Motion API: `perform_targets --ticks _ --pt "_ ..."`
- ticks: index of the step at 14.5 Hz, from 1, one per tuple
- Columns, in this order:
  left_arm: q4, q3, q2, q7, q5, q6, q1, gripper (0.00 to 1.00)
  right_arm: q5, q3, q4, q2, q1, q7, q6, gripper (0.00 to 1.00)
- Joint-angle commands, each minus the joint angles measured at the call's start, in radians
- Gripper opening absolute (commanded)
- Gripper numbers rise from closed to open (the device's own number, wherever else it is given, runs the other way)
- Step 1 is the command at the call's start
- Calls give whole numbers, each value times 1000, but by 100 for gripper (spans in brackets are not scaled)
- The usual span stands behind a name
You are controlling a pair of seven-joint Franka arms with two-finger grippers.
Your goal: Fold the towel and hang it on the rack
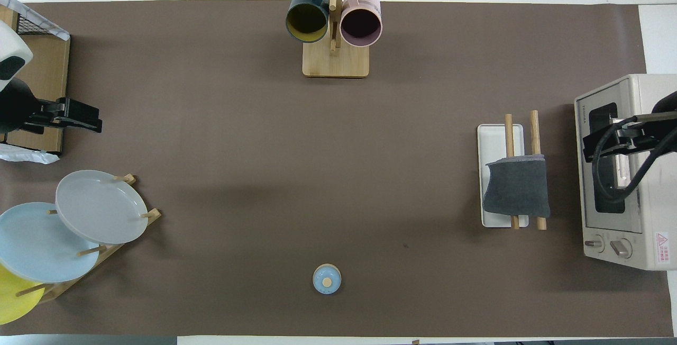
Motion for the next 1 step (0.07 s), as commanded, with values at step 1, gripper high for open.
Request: perform_targets --ticks 1 --pt "-33 4 -26 5 -15 20 5 100 19 9 18 12 -18 13 7 100"
